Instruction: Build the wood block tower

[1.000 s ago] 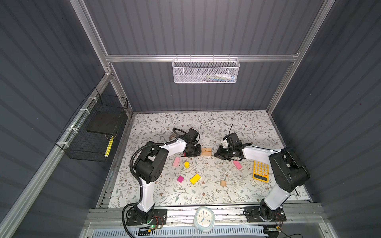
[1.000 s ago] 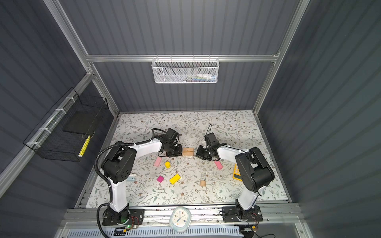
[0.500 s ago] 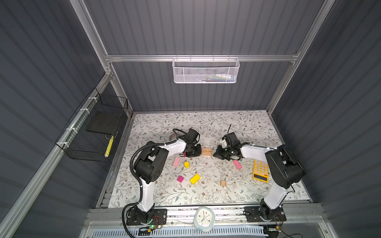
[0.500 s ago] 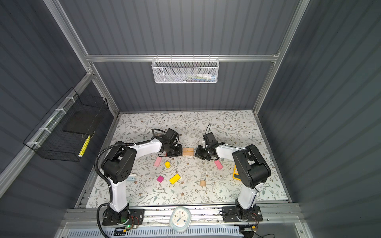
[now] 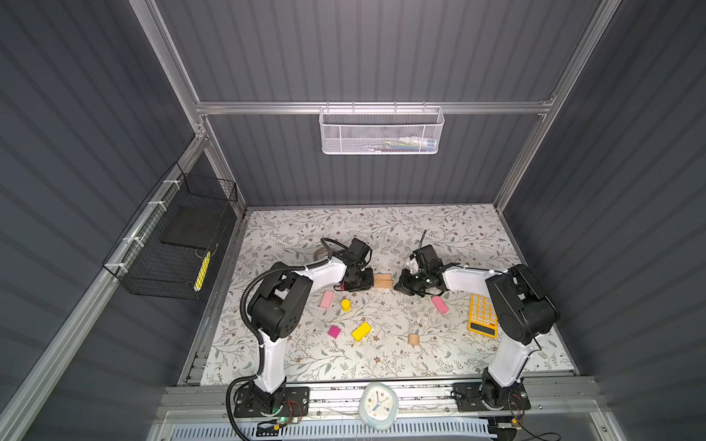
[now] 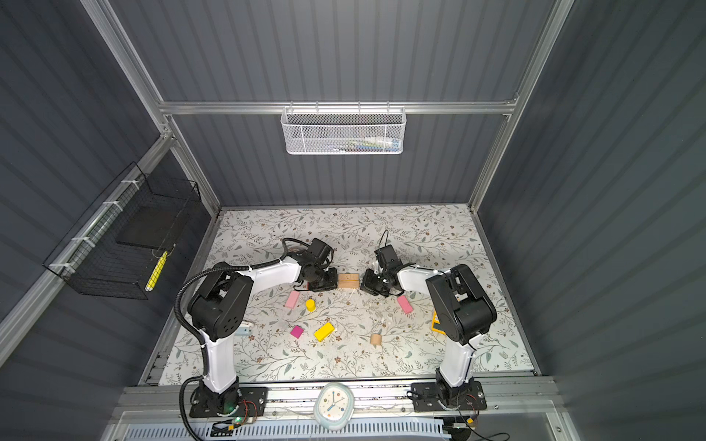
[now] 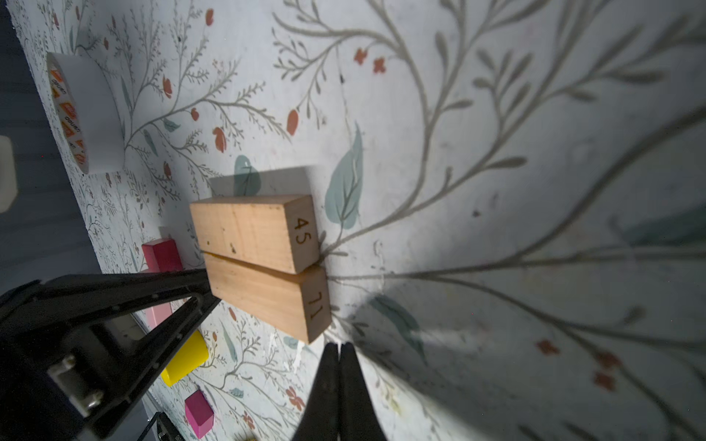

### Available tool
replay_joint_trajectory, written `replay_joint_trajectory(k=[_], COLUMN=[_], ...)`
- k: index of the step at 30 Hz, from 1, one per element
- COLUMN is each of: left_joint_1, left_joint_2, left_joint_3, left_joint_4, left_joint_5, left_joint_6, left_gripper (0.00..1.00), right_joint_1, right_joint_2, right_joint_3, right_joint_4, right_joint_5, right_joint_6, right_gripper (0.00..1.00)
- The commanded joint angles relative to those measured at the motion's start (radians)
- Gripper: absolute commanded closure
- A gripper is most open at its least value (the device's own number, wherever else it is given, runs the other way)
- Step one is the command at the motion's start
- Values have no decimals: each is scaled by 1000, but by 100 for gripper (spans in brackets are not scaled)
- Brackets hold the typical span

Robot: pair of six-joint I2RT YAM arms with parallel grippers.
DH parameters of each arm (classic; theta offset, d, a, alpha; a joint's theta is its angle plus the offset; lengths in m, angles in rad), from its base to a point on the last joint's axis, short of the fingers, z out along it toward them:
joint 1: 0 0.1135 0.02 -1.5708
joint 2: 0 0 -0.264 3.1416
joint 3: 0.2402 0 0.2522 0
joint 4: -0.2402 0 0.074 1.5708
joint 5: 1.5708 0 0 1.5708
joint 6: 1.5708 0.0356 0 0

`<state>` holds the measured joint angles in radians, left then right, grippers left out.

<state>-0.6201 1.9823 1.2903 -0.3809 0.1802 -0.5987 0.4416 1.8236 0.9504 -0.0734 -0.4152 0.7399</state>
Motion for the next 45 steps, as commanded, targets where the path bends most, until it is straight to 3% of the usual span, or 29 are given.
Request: replay_joint_trajectory(k=[1, 45], left_joint_1=[0, 0], left_joint_2=[3, 10], left_joint_3=[-5, 22], left_joint_4=[-108, -138], left_joint_5=[-60, -85], left_joint_6=[7, 15], left_gripper=[88, 88], right_joint_1=[3, 4], right_joint_2=[14, 81], right_joint_3=[27, 62], right_joint_4=[-4, -5], right_joint_5=[17, 9], right_joint_6=[-10, -1], right_gripper=[100, 100])
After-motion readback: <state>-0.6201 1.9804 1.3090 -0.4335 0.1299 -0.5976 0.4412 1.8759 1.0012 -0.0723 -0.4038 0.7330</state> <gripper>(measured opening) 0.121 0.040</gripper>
